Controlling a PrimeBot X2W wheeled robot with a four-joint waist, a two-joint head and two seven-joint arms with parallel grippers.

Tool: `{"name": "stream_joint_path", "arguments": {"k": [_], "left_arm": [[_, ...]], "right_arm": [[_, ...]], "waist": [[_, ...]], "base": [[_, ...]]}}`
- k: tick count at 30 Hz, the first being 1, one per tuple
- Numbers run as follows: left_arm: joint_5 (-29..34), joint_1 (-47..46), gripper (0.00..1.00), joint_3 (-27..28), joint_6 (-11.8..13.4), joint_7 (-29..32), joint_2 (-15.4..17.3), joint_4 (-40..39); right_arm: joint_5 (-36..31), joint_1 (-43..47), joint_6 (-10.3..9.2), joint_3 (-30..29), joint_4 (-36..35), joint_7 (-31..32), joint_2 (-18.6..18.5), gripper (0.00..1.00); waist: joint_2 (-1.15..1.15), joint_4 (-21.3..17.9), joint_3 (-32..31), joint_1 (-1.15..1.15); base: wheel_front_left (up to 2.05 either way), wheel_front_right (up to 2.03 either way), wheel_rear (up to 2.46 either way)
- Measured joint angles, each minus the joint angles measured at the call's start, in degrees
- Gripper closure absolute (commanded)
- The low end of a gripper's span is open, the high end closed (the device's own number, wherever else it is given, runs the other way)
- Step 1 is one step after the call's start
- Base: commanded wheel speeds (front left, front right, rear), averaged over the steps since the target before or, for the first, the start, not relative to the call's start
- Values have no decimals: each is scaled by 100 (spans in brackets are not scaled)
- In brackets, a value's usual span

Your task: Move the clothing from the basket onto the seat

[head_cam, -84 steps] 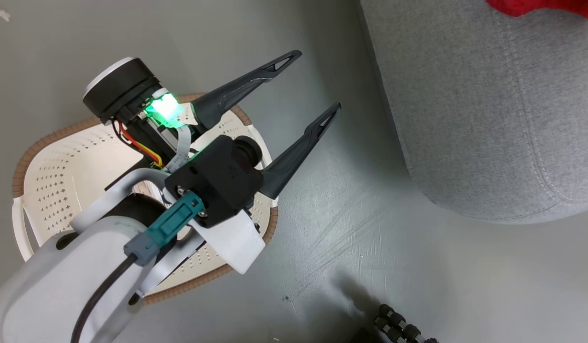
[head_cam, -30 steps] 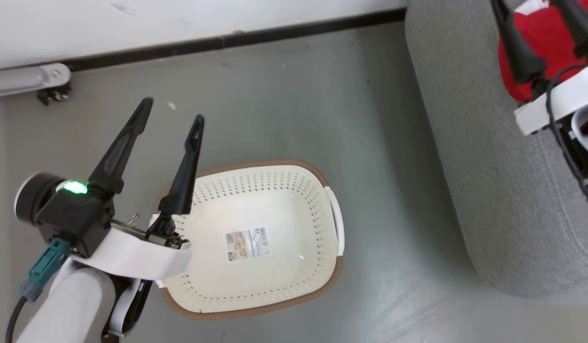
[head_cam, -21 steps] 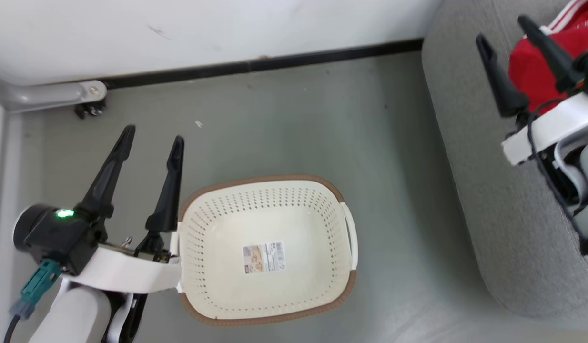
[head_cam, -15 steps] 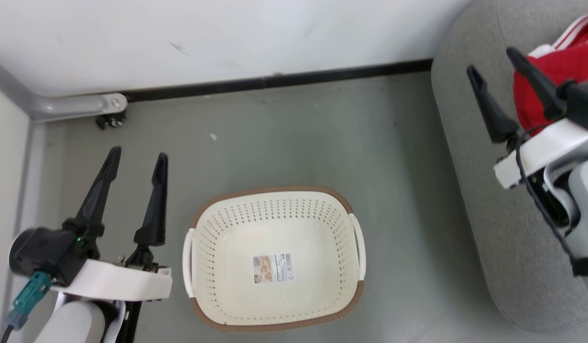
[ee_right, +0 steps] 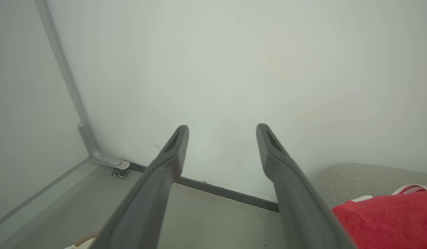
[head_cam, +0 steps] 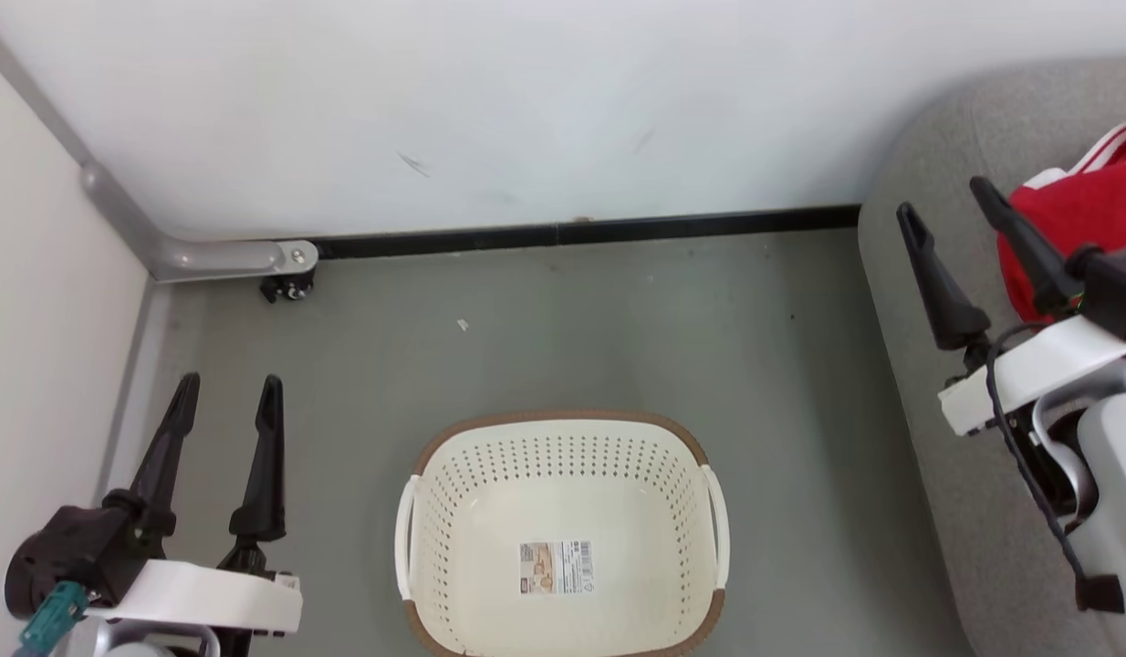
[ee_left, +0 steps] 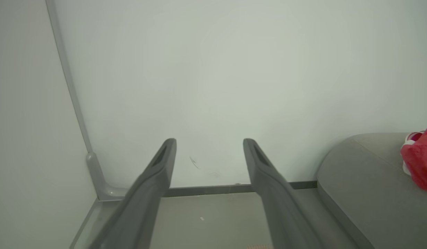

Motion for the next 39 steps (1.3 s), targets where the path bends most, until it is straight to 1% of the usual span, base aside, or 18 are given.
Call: {"name": "stream_joint_path", "arguments": {"k": [13,16,23,27,34,39], "left_arm": [[15,461,0,142,-125,-46,-37,370],[15,563,0,182,-141,-51,-66,424],[66,759,0,347,-277,-51,-229,423],[108,875,0,455,-333,-51,-250,403],[177,1078,0,589,-388,-52,-341,405],[241,1195,0,671,-482,-52,-379,427]], "right_arm": [[-246,1039,0,-376,-499,0,320,0],[-301,1260,0,-461,-615,0,405,0],[-355,1790,0,-614,-808,0,548,0],[-366,2085,0,-657,-912,0,623,0],[-408,2376,0,-675,-1021,0,736,0],[-457,2532,0,-740,-1149,0,761,0]], "waist": [[0,229,-603,0],[0,267,-729,0],[0,335,-991,0],[0,368,-1112,0],[0,411,-1259,0],[0,436,-1354,0]], "base": [[0,0,0],[0,0,0],[0,0,0],[0,0,0],[0,0,0],[0,0,0]]}}
